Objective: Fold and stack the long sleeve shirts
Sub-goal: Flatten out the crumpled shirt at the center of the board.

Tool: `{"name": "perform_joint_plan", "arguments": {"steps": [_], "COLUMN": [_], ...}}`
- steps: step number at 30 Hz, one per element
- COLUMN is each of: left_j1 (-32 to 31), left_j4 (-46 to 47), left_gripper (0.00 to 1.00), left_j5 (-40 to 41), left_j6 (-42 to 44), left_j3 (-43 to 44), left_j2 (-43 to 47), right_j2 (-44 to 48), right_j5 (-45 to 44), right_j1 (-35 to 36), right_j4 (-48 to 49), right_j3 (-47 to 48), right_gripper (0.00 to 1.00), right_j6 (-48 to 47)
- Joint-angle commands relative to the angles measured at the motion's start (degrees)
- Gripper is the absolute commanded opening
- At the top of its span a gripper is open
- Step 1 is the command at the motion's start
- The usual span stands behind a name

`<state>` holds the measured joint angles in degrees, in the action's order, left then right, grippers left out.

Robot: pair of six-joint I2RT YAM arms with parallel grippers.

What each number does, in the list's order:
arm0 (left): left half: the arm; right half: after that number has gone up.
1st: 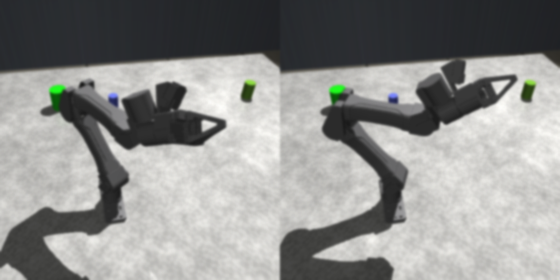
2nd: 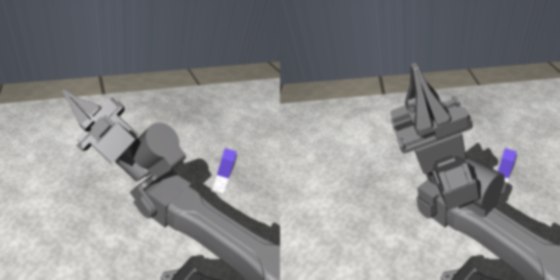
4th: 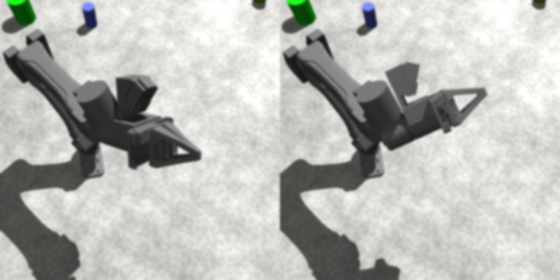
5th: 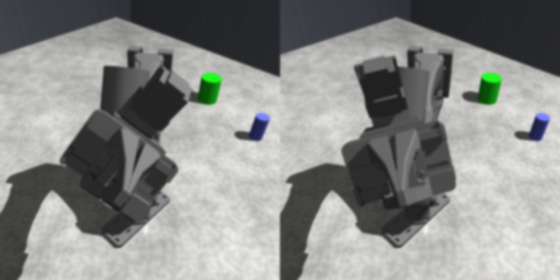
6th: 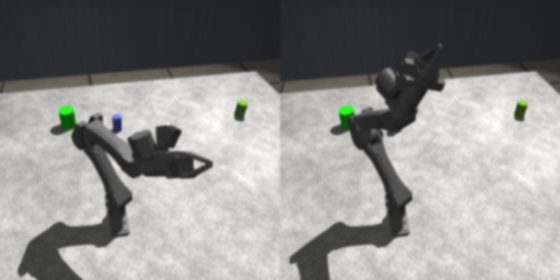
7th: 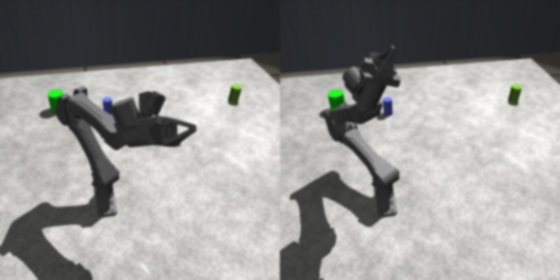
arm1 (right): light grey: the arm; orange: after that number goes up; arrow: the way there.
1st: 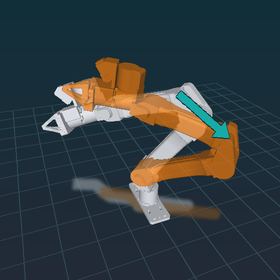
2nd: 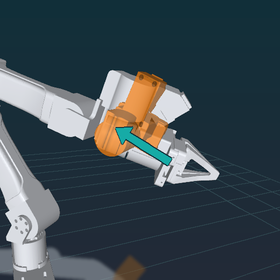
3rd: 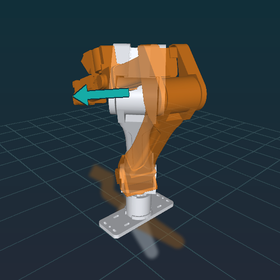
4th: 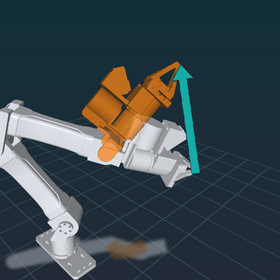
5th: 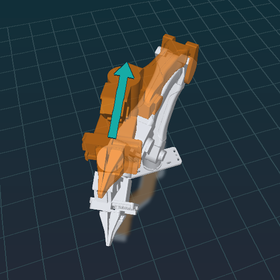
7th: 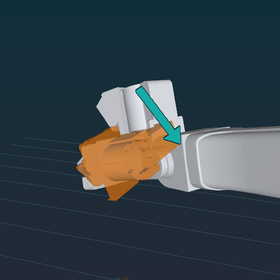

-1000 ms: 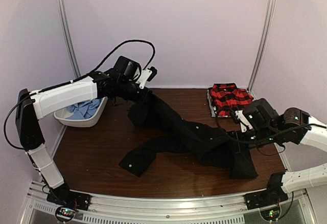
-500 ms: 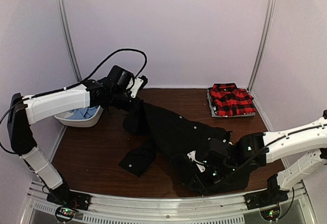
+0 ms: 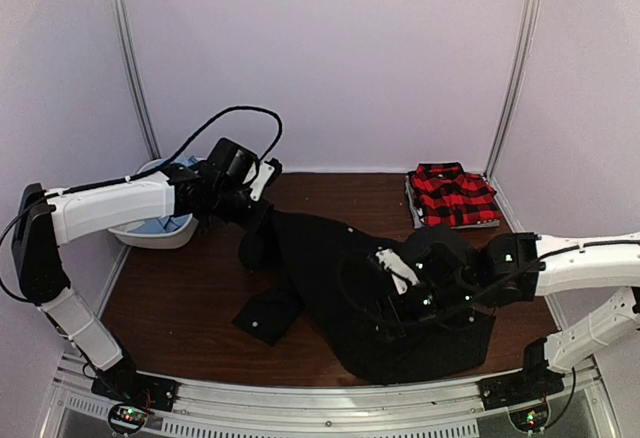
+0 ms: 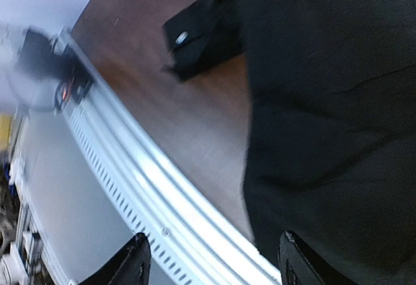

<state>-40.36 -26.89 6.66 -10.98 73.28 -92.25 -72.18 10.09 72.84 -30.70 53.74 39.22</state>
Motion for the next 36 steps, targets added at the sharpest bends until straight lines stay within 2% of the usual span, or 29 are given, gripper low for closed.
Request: {"name": "perform_joint_plan", "arguments": {"steps": [1, 6, 15, 19, 23, 28, 36], "left_j1": [0.5, 0.5, 0.5, 0.5, 0.5, 0.5, 0.1], "left_j4": [2.6, 3.7, 4.5, 4.6, 4.6, 4.4, 7.6], "left_gripper": [0.00, 0.00, 0.00, 0.00, 0.00, 0.00, 0.00], "left_j5": [-1.4, -3.7, -4.1, -4.1, -5.0, -6.6, -20.7], "left_j6": [0.3, -0.5, -1.0, -1.4, -2.3, -2.8, -2.2], "left_j3": [-2.1, -4.2, -6.4, -7.6, -8.8, -10.8, -16.8], "left_j2": [2.7, 4.3, 6.2, 6.7, 7.2, 10.2, 14.0], "right_j2": [4.8, 4.9, -4.9, -10.3, -17.4, -28.9, -42.0], "right_j5": [-8.8, -8.0, -3.9, -2.8, -3.4, -5.5, -9.7], "right_j1": [-13.5, -25.2, -35.1, -38.9, -41.1, -44.3, -48.3], "right_j4": [-2.4, 2.0, 10.3, 13.6, 14.2, 12.8, 8.4], "right_j3": [-1.5, -4.4, -11.3, -11.1, -6.8, 2.9, 24.6], "right_gripper": [0.68, 0.68, 0.67, 0.66, 0.65, 0.63, 0.62], "right_j6": [-0.1, -2.0, -4.4, -6.9, -10.0, -14.9, -23.3]}}
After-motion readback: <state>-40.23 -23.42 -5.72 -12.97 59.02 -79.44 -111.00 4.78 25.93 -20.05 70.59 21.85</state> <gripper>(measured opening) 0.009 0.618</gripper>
